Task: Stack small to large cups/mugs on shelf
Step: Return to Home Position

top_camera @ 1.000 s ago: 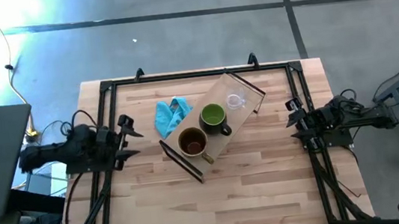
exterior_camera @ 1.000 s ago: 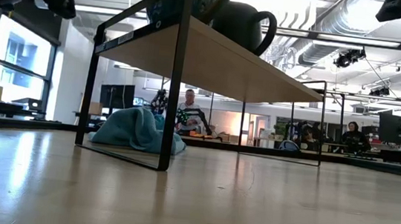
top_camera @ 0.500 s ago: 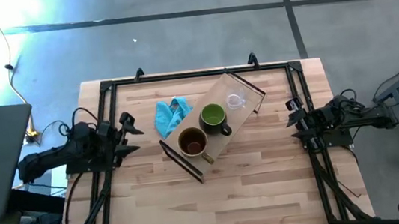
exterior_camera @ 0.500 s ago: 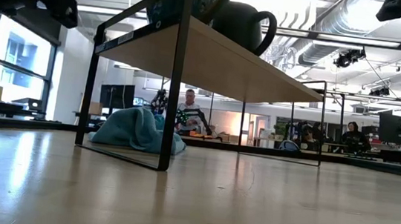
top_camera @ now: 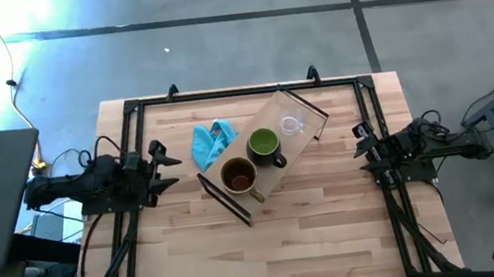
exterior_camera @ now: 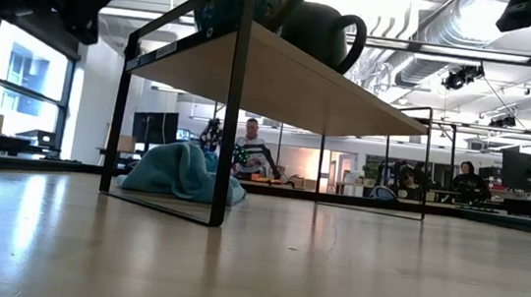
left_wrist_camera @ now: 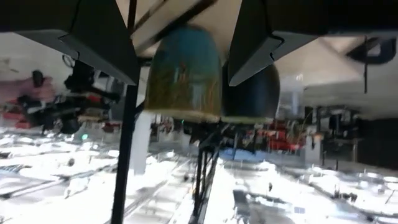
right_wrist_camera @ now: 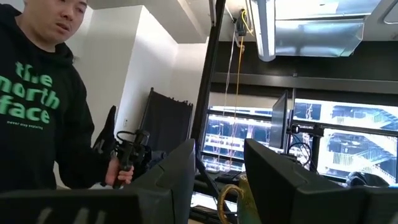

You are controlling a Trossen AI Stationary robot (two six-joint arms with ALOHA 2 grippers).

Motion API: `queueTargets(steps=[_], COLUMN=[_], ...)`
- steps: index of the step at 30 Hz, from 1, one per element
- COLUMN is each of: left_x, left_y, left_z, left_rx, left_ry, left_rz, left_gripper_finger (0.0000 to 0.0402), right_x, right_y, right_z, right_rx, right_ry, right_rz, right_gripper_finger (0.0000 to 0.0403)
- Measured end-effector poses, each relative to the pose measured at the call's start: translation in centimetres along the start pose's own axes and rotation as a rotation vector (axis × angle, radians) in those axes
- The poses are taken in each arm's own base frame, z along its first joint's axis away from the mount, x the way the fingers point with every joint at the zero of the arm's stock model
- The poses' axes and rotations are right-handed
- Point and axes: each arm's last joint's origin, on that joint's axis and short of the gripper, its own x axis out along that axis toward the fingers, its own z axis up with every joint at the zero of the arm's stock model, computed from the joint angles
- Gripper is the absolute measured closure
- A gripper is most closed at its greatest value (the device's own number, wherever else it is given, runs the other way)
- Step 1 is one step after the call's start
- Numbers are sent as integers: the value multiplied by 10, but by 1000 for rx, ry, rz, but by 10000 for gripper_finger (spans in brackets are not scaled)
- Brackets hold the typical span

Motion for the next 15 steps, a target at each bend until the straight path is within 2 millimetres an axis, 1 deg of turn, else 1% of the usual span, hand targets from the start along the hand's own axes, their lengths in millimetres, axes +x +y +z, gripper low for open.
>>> queueTargets(steps=[3, 8, 15], left_x=[0, 0, -1], left_y=[-1, -3, -2], left_z=[-6, -11, -19], left_rx=[-9, 5, 11], left_ry=[59, 113, 192], left_rz=[11, -13, -19], left_gripper_finger=[165, 165, 165], right_x=[0, 0, 0], right_y=[0, 0, 0], right_z=[1, 2, 4], right_rx=[4, 38, 35], right_ry=[-5, -21, -41], right_rz=[1, 3, 7], right_gripper_finger=[272, 272, 272])
